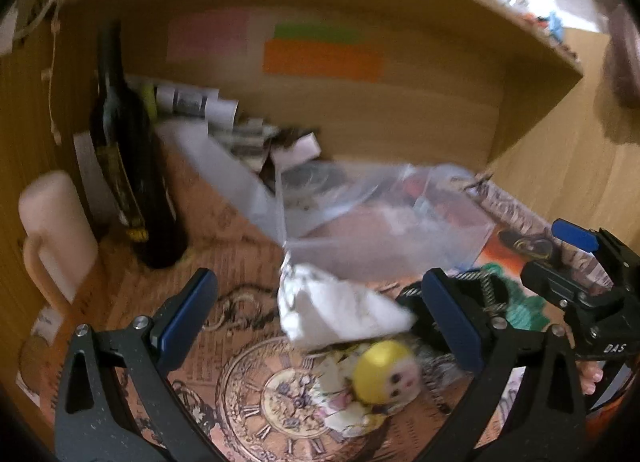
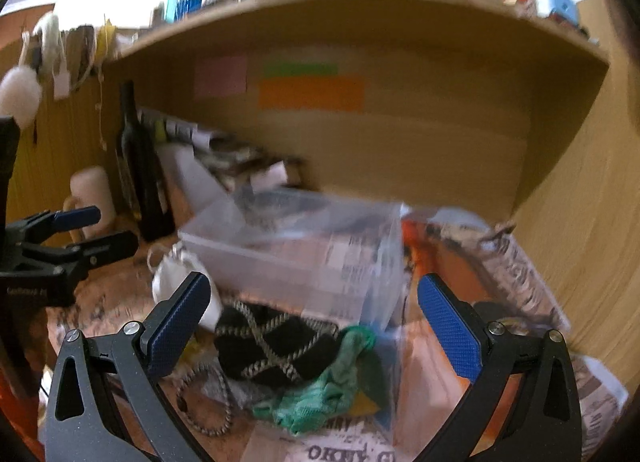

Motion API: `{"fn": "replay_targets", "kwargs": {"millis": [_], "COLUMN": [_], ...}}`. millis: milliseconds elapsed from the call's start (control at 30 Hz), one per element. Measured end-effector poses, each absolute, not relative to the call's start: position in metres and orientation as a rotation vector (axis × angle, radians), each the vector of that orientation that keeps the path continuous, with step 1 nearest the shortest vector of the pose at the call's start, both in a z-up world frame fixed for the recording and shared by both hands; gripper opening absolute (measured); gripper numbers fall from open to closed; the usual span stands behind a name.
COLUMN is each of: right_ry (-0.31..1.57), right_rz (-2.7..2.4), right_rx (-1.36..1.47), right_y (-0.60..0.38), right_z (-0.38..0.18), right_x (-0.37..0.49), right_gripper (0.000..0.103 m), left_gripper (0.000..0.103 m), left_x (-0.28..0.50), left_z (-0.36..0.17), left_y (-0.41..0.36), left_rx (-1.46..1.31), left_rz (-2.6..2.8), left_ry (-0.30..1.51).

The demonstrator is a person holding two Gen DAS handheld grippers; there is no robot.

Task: Organize soft objects
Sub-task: 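Grasp white pouch with left tool while right tool grasps black chain bag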

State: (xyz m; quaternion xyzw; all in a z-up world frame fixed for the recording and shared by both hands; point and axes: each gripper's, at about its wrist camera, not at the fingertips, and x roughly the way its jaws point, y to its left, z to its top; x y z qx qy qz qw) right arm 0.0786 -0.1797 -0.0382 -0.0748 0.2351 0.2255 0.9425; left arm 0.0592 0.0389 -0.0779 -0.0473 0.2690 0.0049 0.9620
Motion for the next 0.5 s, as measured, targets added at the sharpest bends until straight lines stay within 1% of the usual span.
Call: {"fn": "replay_targets", "kwargs": {"millis": [133,200,233,267,333,433,500], "right_ry": [0.555,0.587,0.600,0.613,0.637,0.678,0.690], "right_rz": [0.492,0.509,0.518,0.530,0.556,0.600,0.604], "right_rx": [-0.153,-0.152,-0.152,-0.153,-0.156,-0.169,-0.192], "right_y": [-0.176,-0.174,-0.172,-0.170,-0.166,-0.160,-0.156], "right_z": [-0.056,-0.064,-0.067,-0.070,-0.076,-0.085,-0.091], "right_x": [0.088,0.091,0.093,0.094,0.096,0.099,0.101], "right_gripper": [0.103,0.100,0.098,0.095,0.092,0.087,0.087], "left_gripper": [0.103,0.103,0.099,0.093,0.085,0.083,0.078], "left_x": [0.072,0.078,0.083,0.085,0.092,0.099,0.105], "left_z": [-0.099,-0.106,-0.111,-0.114,-0.121,-0.129,-0.135], "left_y": [0.048,0.051,0.053,0.054,0.056,0.057,0.057], "left_rx": [-0.135,-0.149,-0.158,-0.161,-0.171,-0.194,-0.202], "left_rz": [0.007,0.006,0.005,0.004,-0.005,-0.023,-0.038], "left_ry": [0.609,0.630,0.647,0.658,0.690,0.720,0.739]}}
